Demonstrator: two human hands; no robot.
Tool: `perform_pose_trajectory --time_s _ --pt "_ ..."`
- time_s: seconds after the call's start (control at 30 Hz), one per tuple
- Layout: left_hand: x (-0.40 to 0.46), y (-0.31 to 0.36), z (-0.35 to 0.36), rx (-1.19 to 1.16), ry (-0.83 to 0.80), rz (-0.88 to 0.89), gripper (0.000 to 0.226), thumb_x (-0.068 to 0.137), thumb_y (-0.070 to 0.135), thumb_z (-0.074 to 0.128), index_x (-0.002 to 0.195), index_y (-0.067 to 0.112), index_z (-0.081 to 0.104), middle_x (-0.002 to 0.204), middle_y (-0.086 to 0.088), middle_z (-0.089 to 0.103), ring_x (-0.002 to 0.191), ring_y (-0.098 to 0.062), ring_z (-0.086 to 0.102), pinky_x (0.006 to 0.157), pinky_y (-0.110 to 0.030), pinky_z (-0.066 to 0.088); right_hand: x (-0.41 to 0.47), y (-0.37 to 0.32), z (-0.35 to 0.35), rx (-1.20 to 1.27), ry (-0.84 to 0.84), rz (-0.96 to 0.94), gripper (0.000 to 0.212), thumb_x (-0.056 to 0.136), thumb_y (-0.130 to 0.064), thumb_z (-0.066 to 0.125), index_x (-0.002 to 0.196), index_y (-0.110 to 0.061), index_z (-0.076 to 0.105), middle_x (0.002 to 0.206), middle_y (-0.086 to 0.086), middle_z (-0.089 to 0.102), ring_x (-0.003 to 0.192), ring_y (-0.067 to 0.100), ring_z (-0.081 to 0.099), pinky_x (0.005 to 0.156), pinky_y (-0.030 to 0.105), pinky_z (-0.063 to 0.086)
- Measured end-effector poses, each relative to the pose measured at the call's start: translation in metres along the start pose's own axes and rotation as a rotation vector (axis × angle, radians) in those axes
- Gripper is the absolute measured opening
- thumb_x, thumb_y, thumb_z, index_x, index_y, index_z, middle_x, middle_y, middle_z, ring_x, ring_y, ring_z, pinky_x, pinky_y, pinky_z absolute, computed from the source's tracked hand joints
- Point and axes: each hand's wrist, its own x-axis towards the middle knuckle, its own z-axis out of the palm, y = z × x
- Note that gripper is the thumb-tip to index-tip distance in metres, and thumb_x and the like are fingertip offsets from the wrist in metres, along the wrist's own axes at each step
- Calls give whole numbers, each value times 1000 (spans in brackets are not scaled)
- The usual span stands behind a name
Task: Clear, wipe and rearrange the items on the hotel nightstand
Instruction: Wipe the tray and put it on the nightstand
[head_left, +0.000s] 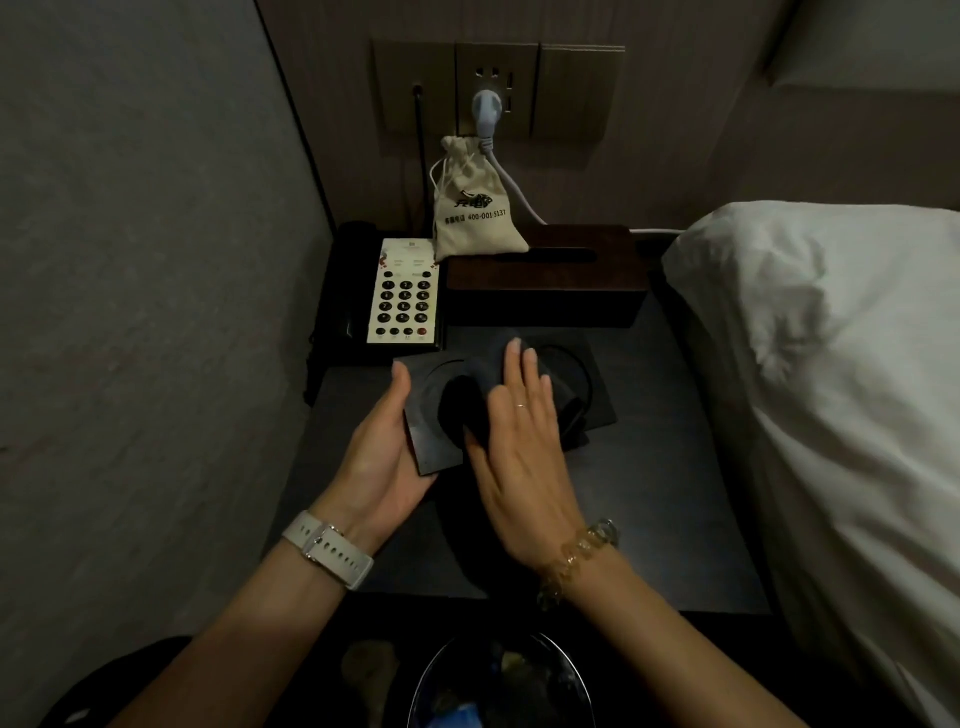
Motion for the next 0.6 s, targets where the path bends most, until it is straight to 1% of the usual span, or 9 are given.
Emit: perform_pose_trajectory --time_s 0.07,0.13,0.2,0.23,0.3,0.37,0.47,0.53,0.6 --pt "0 1 -2 -8 -7 6 56 101 49 33 140 13 49 136 -9 60 126 -20 57 99 -34 45 0 -3 -2 12 -16 -43 34 95 -11 47 127 3 43 161 21 -2 150 30 -10 122 51 5" --pt "0 0 -2 -21 0 4 53 101 49 32 134 15 57 133 -8 62 123 -19 59 94 -32 50 -2 -9 -2 18 -46 -104 40 95 -11 49 129 7 42 161 21 1 150 31 -6 121 52 8" --pt "-3 -3 1 -46 15 -4 51 99 50 36 114 18 73 122 -8 69 112 -18 66 81 -28 58 -6 -18 0 14 -88 -192 38 92 -11 51 125 7 47 160 22 5 150 32 -3 121 51 11" --pt "-4 -4 1 -53 29 -10 51 97 54 39 103 20 78 117 -8 71 106 -18 69 74 -28 59 -8 -22 2 5 -106 -236 35 92 -12 51 121 6 49 160 22 5 150 31 -3 121 51 11" --pt "-8 -4 0 -74 68 -12 55 90 63 45 95 21 80 110 -9 74 100 -20 71 68 -31 60 -11 -28 3 19 -135 -298 30 91 -15 49 115 3 52 161 20 6 151 28 -3 121 49 11" --pt "-10 1 -2 -104 84 -4 62 85 70 48 103 19 78 111 -10 73 99 -22 72 71 -36 60 -11 -29 -1 93 -170 -321 34 91 -14 51 120 4 50 162 14 9 151 22 -2 122 44 10" --pt "-9 15 -3 -112 87 -45 74 81 72 52 129 16 63 121 -10 67 105 -23 68 90 -39 56 -7 -29 -10 188 -215 -335 53 88 -12 53 138 2 42 161 5 18 151 13 6 123 38 11" --pt "-7 23 -4 -108 74 -73 73 84 68 52 134 17 58 126 -9 65 111 -23 65 98 -39 50 -5 -30 -15 180 -224 -360 56 84 -14 50 138 0 43 159 3 26 150 11 13 123 35 12" --pt "-6 26 -5 -79 64 -67 65 89 63 48 128 14 63 123 -13 67 110 -25 67 91 -38 56 -3 -27 -20 132 -228 -378 55 80 -17 47 133 -2 48 158 1 30 148 10 18 123 32 13"
